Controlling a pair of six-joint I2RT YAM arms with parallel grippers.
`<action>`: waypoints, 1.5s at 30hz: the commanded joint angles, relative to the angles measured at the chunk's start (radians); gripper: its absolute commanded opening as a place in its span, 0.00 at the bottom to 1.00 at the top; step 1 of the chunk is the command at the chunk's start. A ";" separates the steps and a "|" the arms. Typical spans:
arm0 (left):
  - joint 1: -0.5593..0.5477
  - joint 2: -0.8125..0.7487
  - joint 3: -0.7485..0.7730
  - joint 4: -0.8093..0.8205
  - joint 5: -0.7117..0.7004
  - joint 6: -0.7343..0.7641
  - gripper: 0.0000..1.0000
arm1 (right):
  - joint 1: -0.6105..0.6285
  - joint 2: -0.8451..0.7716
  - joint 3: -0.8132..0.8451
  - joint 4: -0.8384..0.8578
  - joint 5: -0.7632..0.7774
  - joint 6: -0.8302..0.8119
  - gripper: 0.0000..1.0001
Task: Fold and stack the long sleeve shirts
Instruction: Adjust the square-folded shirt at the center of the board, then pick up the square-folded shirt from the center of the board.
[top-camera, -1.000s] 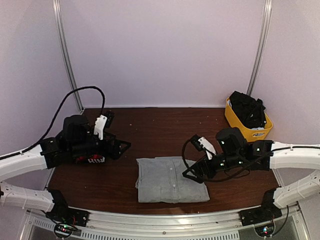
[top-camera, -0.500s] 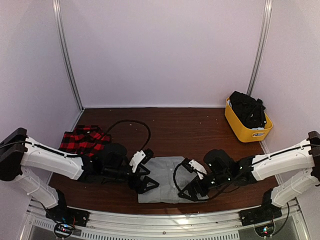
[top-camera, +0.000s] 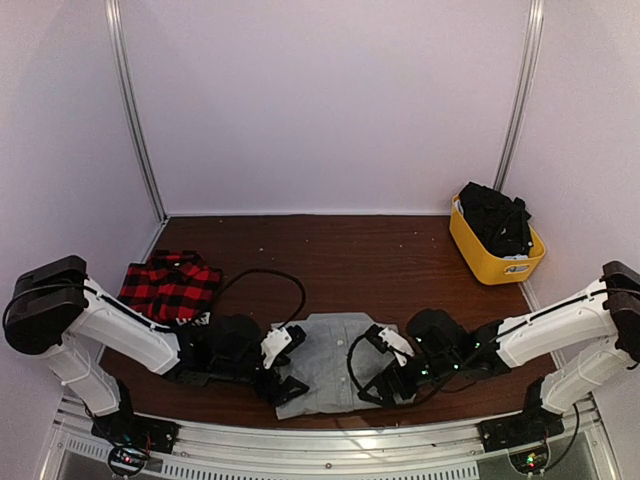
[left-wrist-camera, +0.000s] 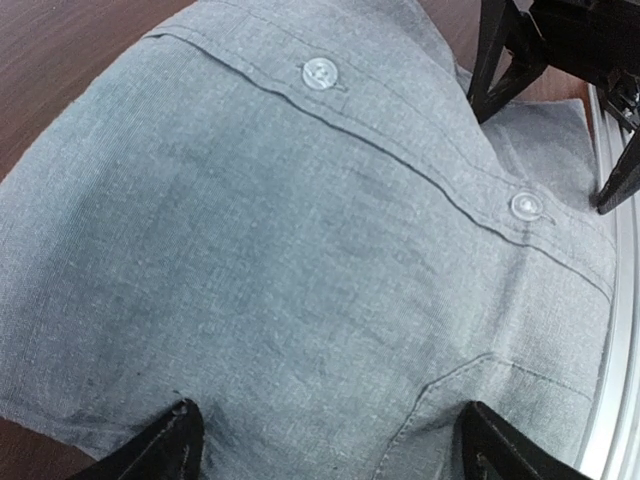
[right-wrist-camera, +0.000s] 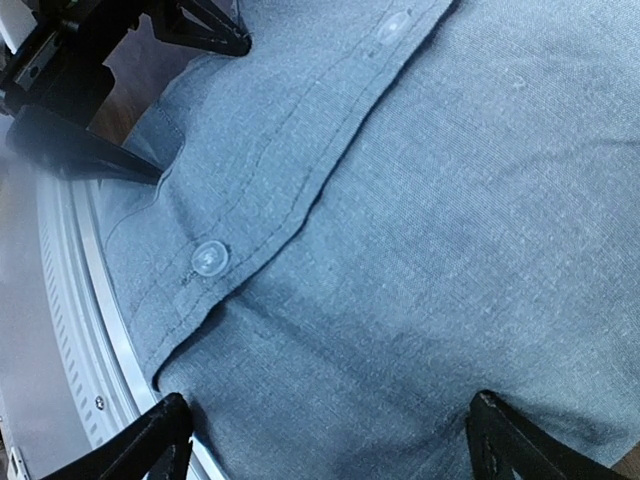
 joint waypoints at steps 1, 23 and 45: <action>-0.022 0.015 0.027 -0.037 -0.105 0.049 0.92 | 0.007 -0.032 0.028 -0.140 0.080 -0.002 0.98; -0.251 -0.240 0.004 0.002 -0.312 0.163 0.96 | -0.294 0.255 0.689 -0.538 -0.047 -0.385 1.00; -0.407 0.037 0.092 -0.112 -0.410 0.295 0.87 | -0.353 0.776 1.094 -0.878 -0.418 -0.736 1.00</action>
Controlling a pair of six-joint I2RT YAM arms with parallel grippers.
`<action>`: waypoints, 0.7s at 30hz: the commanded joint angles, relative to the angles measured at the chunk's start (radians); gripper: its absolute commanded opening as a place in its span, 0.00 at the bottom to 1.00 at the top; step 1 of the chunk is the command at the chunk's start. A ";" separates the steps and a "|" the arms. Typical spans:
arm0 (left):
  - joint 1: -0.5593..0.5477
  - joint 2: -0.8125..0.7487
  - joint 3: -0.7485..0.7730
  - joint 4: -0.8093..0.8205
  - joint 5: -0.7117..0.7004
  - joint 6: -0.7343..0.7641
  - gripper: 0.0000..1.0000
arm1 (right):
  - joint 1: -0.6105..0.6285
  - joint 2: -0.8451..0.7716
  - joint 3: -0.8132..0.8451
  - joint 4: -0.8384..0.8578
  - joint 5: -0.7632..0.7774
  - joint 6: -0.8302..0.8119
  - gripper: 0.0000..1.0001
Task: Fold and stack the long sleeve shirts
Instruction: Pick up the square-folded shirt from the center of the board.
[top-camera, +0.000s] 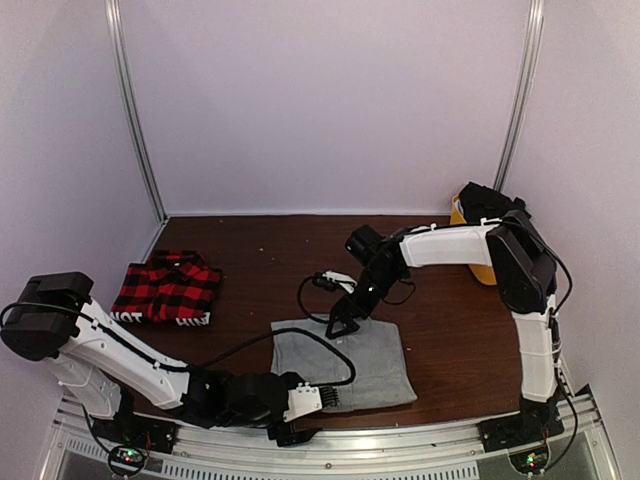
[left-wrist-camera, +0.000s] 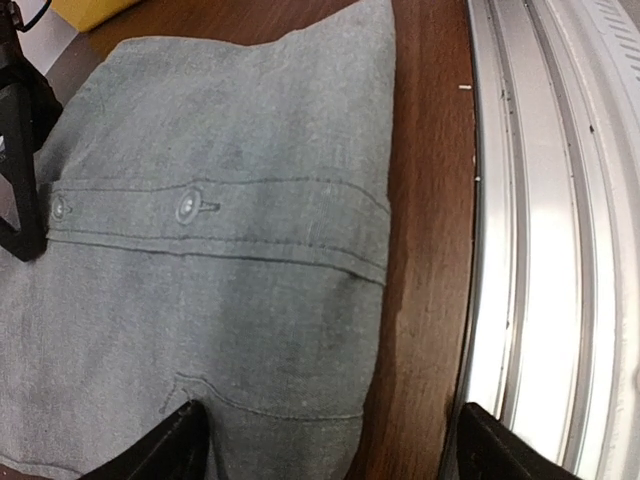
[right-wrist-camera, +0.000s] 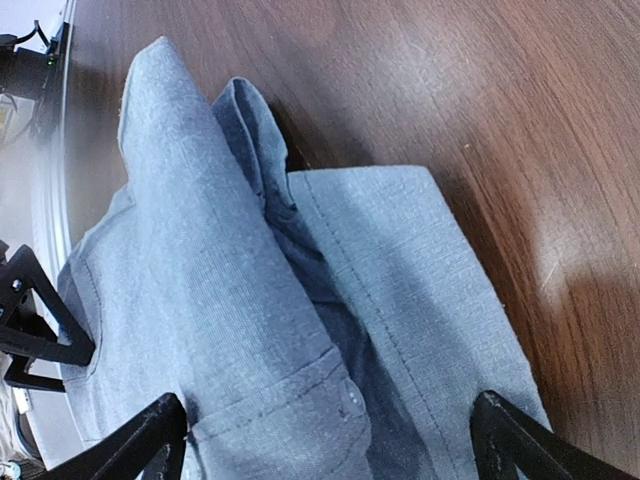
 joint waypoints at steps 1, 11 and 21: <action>-0.003 0.007 0.006 -0.030 -0.028 0.037 0.87 | -0.020 0.052 0.019 -0.078 -0.077 -0.080 1.00; -0.003 0.030 0.014 -0.057 -0.022 0.065 0.85 | -0.079 -0.014 0.012 0.049 -0.008 0.015 1.00; -0.003 0.033 0.019 -0.062 -0.032 0.064 0.87 | -0.150 0.041 0.064 -0.017 -0.087 -0.015 1.00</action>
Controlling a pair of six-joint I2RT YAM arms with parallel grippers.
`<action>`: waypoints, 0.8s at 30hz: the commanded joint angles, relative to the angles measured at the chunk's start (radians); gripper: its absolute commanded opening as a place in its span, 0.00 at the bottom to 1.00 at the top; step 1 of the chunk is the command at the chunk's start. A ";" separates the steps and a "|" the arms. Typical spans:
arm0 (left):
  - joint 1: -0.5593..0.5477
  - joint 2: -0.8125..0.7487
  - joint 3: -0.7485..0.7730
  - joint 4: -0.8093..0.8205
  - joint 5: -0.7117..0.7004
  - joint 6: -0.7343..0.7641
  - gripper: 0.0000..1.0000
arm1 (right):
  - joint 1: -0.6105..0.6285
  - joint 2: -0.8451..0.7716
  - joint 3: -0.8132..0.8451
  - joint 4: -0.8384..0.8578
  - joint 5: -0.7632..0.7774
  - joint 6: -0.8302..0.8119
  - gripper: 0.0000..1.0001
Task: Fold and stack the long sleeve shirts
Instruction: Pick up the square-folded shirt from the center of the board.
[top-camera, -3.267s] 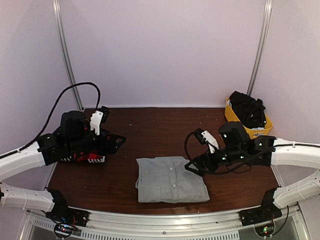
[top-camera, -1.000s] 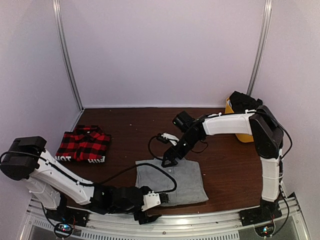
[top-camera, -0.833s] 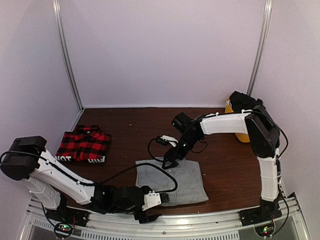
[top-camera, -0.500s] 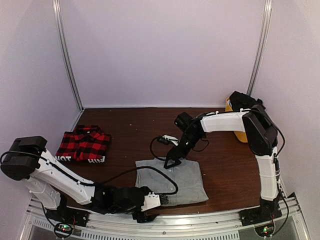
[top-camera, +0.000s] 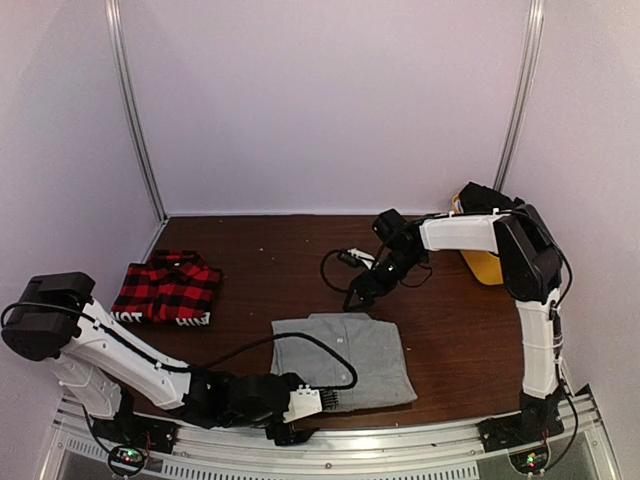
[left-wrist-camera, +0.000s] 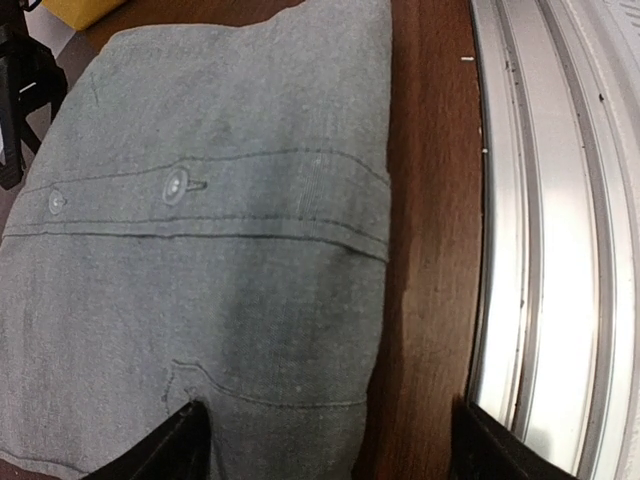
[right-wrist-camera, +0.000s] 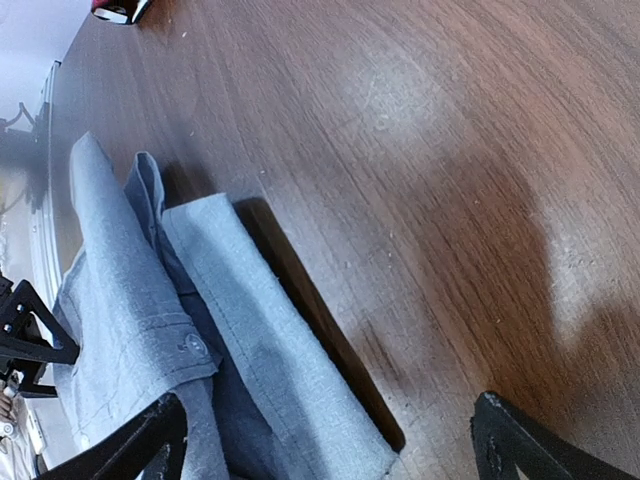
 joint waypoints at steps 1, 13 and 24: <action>-0.003 0.025 0.015 -0.028 -0.015 0.015 0.87 | 0.003 0.035 0.035 -0.032 -0.067 -0.022 1.00; -0.004 0.029 0.015 -0.035 -0.044 0.018 0.89 | 0.032 0.094 0.018 -0.067 -0.185 -0.053 1.00; -0.004 0.024 0.004 -0.041 -0.069 0.015 0.89 | 0.109 0.066 -0.106 -0.033 -0.226 -0.073 0.94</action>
